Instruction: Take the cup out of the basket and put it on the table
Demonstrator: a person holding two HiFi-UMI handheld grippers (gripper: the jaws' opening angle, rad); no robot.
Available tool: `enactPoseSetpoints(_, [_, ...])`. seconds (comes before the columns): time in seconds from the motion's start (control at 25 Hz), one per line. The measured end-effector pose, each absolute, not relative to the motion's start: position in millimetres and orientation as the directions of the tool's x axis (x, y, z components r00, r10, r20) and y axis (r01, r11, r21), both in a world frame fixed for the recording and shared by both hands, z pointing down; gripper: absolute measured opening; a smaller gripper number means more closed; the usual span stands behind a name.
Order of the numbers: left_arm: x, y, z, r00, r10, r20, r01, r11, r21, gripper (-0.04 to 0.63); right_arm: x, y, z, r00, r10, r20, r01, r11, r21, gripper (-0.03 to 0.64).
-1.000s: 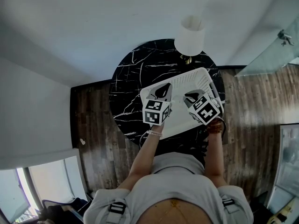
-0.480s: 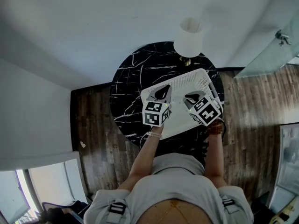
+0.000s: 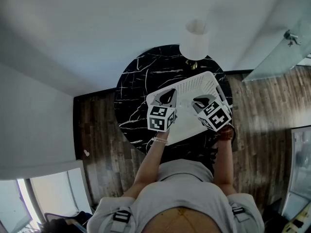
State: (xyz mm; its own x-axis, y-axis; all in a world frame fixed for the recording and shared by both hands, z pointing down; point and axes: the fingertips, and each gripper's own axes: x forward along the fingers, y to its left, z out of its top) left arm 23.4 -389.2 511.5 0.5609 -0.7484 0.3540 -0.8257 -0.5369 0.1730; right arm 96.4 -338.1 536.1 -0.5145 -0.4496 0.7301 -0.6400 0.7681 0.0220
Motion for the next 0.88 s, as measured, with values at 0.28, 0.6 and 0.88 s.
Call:
enactPoseSetpoints(0.28, [23.4, -389.1, 511.0, 0.565, -0.744, 0.357, -0.822, -0.544, 0.167, 0.005, 107.8, -338.4, 526.7, -0.503, -0.473, 0.724, -0.668, 0.744, 0.022, 0.035])
enactPoseSetpoints(0.6, [23.8, -386.8, 509.8, 0.566, -0.742, 0.36, -0.821, -0.548, 0.162, 0.005, 115.5, -339.6, 507.8, -0.52, -0.515, 0.682, -0.686, 0.727, 0.025, 0.035])
enactPoseSetpoints(0.88, [23.9, -385.2, 510.4, 0.568, -0.74, 0.36, -0.82, -0.549, 0.165, 0.005, 116.1, -339.9, 506.4, -0.527, -0.528, 0.666, -0.699, 0.715, 0.013, 0.035])
